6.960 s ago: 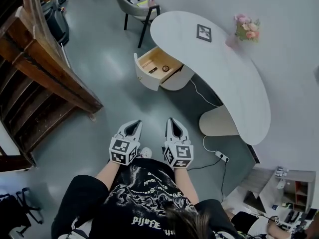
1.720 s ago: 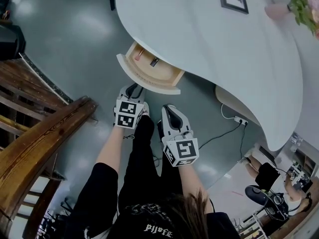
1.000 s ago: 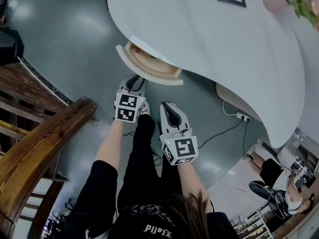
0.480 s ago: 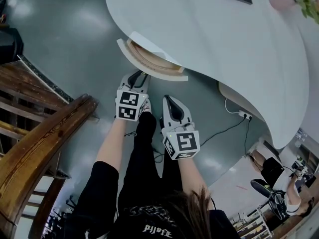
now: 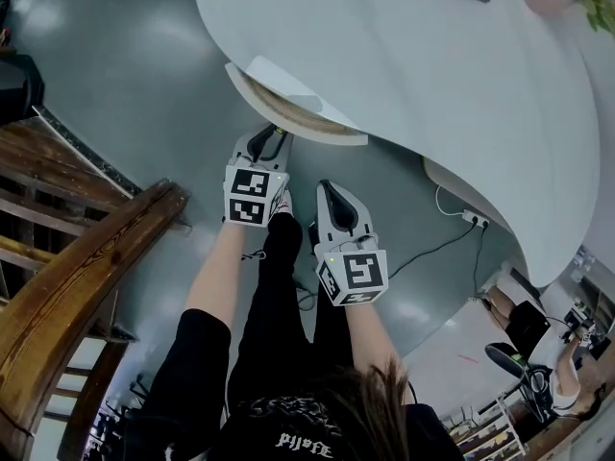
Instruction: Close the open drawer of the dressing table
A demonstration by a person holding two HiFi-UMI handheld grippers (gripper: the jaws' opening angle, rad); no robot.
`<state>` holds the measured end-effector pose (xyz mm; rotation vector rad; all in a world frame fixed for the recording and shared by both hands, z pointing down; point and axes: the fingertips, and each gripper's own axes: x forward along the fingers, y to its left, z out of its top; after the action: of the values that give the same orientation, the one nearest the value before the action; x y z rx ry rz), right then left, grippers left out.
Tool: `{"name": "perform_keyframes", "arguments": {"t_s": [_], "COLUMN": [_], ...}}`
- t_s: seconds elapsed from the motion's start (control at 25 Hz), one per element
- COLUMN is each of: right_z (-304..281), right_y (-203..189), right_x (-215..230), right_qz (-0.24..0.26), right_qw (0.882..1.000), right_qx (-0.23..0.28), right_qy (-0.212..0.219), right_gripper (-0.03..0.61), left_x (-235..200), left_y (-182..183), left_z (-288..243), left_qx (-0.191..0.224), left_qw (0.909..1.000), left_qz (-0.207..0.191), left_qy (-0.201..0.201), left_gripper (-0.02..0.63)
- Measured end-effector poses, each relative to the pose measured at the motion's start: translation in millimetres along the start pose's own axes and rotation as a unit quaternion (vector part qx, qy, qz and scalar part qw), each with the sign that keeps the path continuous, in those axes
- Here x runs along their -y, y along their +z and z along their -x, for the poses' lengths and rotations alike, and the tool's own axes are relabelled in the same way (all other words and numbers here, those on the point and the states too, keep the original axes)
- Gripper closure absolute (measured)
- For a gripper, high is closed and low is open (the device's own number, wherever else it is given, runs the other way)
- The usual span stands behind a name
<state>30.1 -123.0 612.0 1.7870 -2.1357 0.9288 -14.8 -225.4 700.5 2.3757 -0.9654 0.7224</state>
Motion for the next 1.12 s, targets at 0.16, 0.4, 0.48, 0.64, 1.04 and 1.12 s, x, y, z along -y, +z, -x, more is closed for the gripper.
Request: {"name": "perform_keyframes", "arguments": {"t_s": [0.16,0.4,0.48,0.64,1.04,1.12], "right_z": [-0.3,-5.3,-6.7,-10.8,-12.4,-12.3], "right_y": [-4.8,-6.8,-6.5,-1.9,1.9,1.9], "right_x": [2.4,9.5,13.8,19.4,33.8,36.9], "right_qz": [-0.003,-0.017,-0.024,-0.024,-0.028,-0.029], "right_qw": [1.0,1.0,1.0,0.999,0.999,0.999], "right_qx": [0.0,0.007,0.009,0.014,0.016,0.017], "right_qy": [-0.001,-0.009,-0.016,-0.019,-0.026,-0.028], "right_gripper": [0.552,0.552,0.552,0.552,0.552,0.552], "left_x": [0.1,-0.9,-0.3,-1.4,0.6,1.0], "left_y": [1.3,4.0,4.6,9.3,19.8,22.0], "left_z": [-2.1,-5.7,-7.0,-10.8,-23.1,-25.7], "left_qx": [0.006,0.014,0.016,0.018,0.026,0.027], "left_qw": [1.0,0.9999,0.9999,0.9998,0.9996,0.9996], "left_qz": [0.003,-0.002,-0.001,-0.001,0.003,0.003], "left_qy": [-0.002,0.001,0.002,0.002,0.007,0.009], "left_gripper": [0.495,0.495,0.495,0.494,0.494,0.494]}}
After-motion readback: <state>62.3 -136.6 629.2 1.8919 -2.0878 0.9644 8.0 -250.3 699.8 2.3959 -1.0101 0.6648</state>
